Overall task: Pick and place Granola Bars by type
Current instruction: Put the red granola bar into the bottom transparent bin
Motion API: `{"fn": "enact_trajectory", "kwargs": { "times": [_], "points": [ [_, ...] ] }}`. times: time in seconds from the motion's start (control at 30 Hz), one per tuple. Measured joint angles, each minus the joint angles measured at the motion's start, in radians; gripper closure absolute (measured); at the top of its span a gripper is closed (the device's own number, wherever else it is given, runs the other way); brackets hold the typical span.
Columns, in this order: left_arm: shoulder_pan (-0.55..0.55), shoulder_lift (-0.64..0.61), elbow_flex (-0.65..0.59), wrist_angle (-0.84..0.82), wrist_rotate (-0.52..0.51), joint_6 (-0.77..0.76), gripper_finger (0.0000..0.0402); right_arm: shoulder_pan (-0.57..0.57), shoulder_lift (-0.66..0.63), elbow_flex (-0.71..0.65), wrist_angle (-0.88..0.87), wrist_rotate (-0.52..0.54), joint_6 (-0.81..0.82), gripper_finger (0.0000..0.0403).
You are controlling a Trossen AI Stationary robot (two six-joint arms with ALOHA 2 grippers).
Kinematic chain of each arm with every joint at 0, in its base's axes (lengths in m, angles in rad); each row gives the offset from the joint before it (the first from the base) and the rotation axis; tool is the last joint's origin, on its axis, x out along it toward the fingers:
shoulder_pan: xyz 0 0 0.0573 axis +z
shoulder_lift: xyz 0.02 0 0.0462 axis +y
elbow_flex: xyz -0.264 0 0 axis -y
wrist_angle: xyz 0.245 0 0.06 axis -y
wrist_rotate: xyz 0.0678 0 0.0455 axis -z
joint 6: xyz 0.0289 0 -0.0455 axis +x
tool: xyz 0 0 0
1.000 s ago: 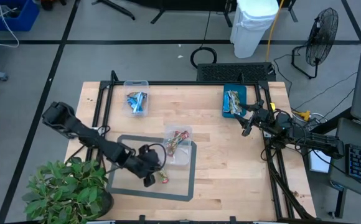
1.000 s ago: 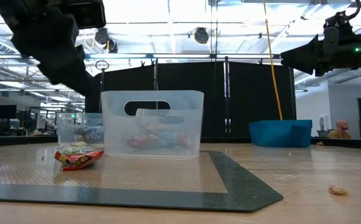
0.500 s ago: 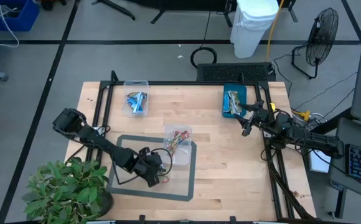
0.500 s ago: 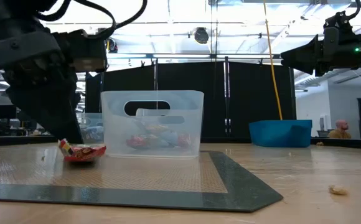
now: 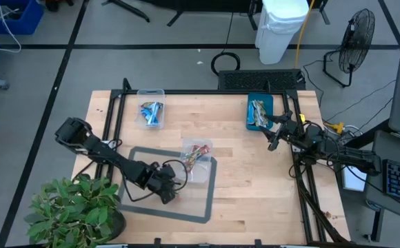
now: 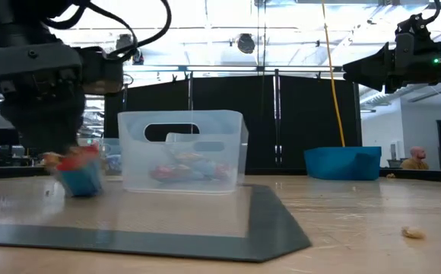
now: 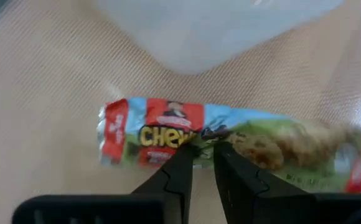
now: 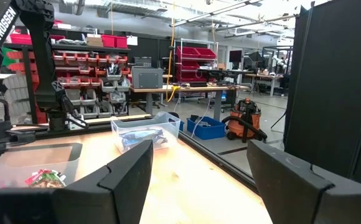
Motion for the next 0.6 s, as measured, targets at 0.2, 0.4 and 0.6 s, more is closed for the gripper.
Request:
{"fn": "enact_trajectory", "kwargs": {
  "times": [0.2, 0.4, 0.6],
  "points": [
    [-0.001, -0.037, -0.003, -0.135, 0.036, -0.067, 0.0328, 0.0, 0.0, 0.0, 0.0, 0.0, 0.0, 0.0151],
    [-0.001, -0.1, -0.003, -0.283, 0.035, -0.187, 0.0328, 0.0, 0.0, 0.0, 0.0, 0.0, 0.0, 0.0151],
    [0.0, -0.148, -0.004, -0.376, 0.028, -0.328, 0.0328, 0.0, 0.0, 0.0, 0.0, 0.0, 0.0, 0.0151]
  ]
}}
